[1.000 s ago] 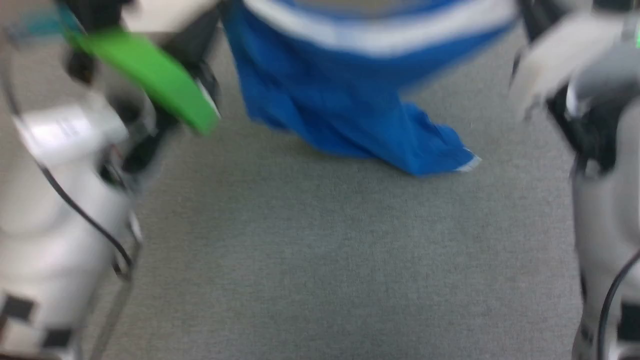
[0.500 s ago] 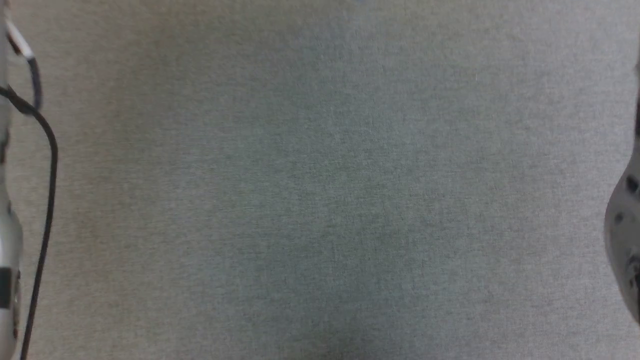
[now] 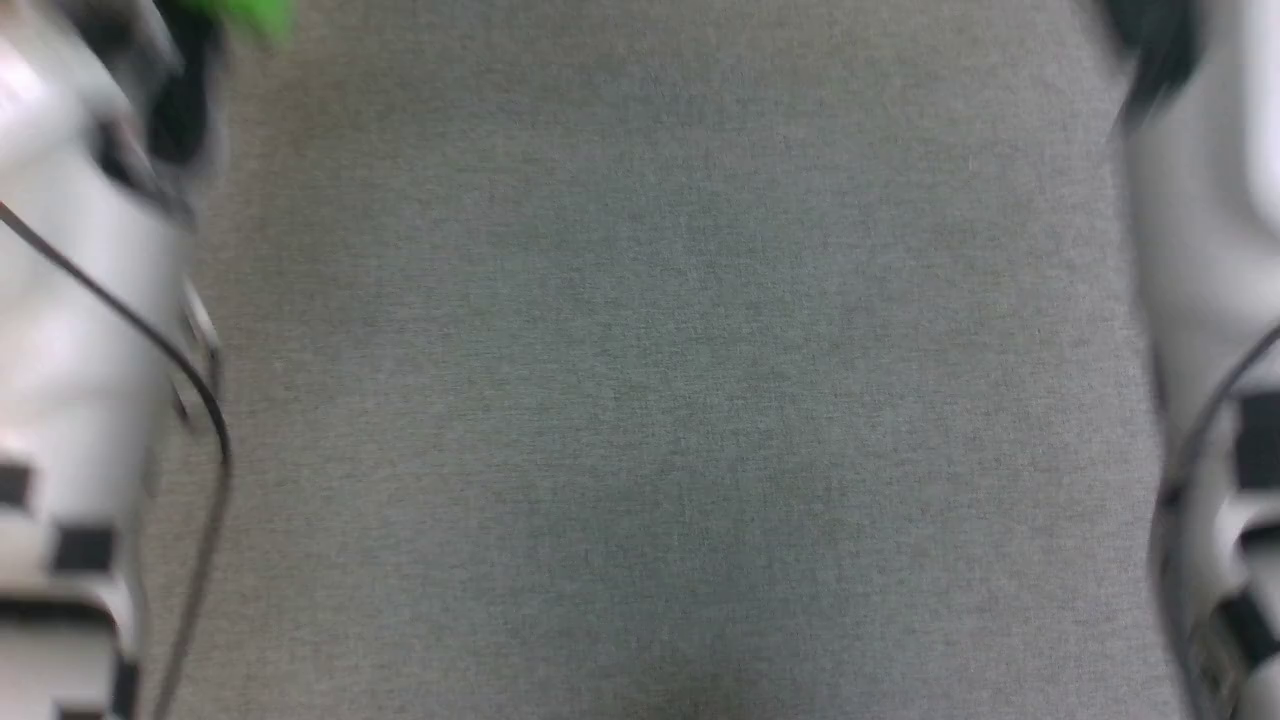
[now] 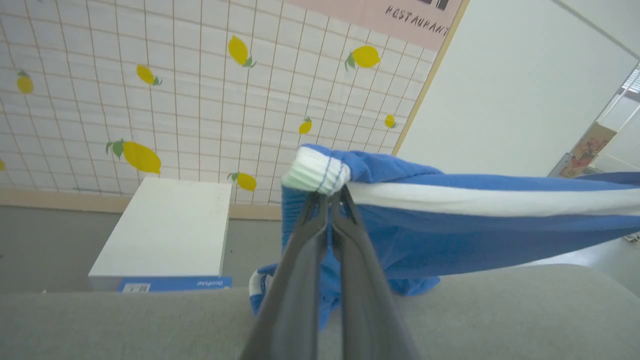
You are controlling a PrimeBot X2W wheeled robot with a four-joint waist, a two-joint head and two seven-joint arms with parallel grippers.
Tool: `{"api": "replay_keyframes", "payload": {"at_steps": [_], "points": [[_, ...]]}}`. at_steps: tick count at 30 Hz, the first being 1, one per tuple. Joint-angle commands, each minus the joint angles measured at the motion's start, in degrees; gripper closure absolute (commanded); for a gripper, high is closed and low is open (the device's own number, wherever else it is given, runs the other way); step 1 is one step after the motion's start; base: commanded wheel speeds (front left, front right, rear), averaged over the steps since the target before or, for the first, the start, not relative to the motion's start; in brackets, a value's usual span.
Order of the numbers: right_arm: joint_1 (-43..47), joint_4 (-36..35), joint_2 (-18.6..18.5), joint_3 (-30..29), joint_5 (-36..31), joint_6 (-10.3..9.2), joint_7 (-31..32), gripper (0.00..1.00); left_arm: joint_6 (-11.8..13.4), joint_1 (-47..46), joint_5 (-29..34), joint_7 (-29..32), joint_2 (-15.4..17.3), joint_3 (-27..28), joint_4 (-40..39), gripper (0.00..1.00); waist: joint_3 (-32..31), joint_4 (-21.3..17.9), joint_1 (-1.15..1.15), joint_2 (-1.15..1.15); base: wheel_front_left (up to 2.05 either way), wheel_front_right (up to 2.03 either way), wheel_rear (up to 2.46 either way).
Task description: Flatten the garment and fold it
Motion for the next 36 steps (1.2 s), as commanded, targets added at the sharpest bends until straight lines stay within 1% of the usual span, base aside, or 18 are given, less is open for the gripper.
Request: {"api": "replay_keyframes", "payload": {"at_steps": [1, 4, 5, 8, 10, 13, 17, 20, 24, 28, 29, 31, 33, 36], "points": [[5.0, -0.8, -0.5, 0.5, 2.8, -0.12, 1.0, 1.0, -0.4, 4.7, -0.8, 0.4, 0.2, -0.4, -0.2, 1.0, -1.9, 0.9, -0.01, 0.0, 0.0, 0.0, 0.0], [16.1, -5.3, -1.4, 1.7, 7.9, -0.12, 3.5, 1.0, -0.2, 14.4, -2.5, 0.8, 0.5, -1.1, -2.7, 1.0, -4.1, 1.5, -0.01, 0.0, 0.0, 0.0, 0.0], [20.7, -7.8, -1.9, 1.8, 9.6, -0.12, 4.3, 1.0, 0.1, 18.2, -3.5, 0.9, 0.5, -1.0, -4.1, 1.0, -4.9, 1.7, -0.01, 0.0, 0.0, 0.0, 0.0], [33.2, -15.0, -2.4, -0.1, 12.8, -0.12, 6.3, 1.0, 0.9, 28.6, -6.2, 1.6, 0.6, -1.2, -8.8, 1.0, -7.3, 2.3, -0.01, 0.0, 0.0, 0.0, 0.0], [41.2, -20.0, -2.2, -2.6, 13.0, -0.12, 7.8, 1.0, 1.8, 35.2, -7.5, 2.3, 1.2, -1.5, -12.4, 1.0, -8.7, 2.6, -0.01, 0.0, 0.0, 0.0, 0.0], [51.7, -26.9, -0.8, -6.8, 12.4, -0.12, 10.2, 1.0, 3.6, 43.8, -9.1, 3.6, 1.7, -2.2, -17.8, 1.0, -10.7, 3.3, -0.01, 0.0, 0.0, 0.0, 0.0], [61.9, -33.9, 1.0, -11.3, 10.8, -0.12, 14.1, 1.0, 5.9, 51.6, -9.8, 6.5, 2.8, -4.2, -23.1, 1.0, -12.9, 4.3, -0.01, 0.0, 0.0, 0.0, 0.0], [67.8, -37.7, 1.5, -13.4, 9.7, -0.12, 17.1, 1.0, 7.5, 55.9, -10.3, 8.3, 3.4, -5.5, -25.9, 1.0, -14.2, 4.8, -0.01, 0.0, 0.0, 0.0, 0.0], [73.9, -41.9, 1.7, -14.0, 9.6, -0.12, 22.5, 1.0, 9.1, 61.2, -10.9, 10.7, 4.6, -7.1, -29.5, 1.0, -15.8, 5.1, -0.01, 0.0, 0.0, 0.0, 0.0], [80.3, -46.6, 1.7, -15.5, 8.6, -0.12, 30.4, 1.0, 11.0, 66.2, -11.6, 14.7, 7.2, -9.0, -33.7, 1.0, -17.3, 5.4, -0.01, 0.0, 0.0, 0.0, 0.0], [82.2, -47.9, 1.7, -16.1, 8.6, -0.12, 33.2, 1.0, 11.5, 67.5, -12.1, 16.1, 8.0, -9.5, -35.2, 1.0, -17.7, 5.6, -0.01, 0.0, 0.0, 0.0, 0.0], [84.9, -51.4, 1.7, -17.2, 8.6, -0.12, 36.7, 1.0, 12.3, 69.4, -12.9, 17.6, 8.8, -9.9, -38.2, 1.0, -18.0, 5.8, -0.01, 0.0, 0.0, 0.0, 0.0], [85.9, -54.7, 1.7, -18.6, 8.8, -0.12, 37.6, 1.0, 13.1, 70.2, -13.0, 17.5, 9.0, -9.6, -41.1, 1.0, -18.1, 6.1, -0.01, 0.0, 0.0, 0.0, 0.0], [85.0, -57.7, 1.7, -19.5, 8.0, -0.12, 37.1, 1.0, 13.4, 69.2, -12.5, 16.7, 7.8, -9.7, -44.1, 1.0, -18.1, 6.4, -0.01, 0.0, 0.0, 0.0, 0.0]]}}
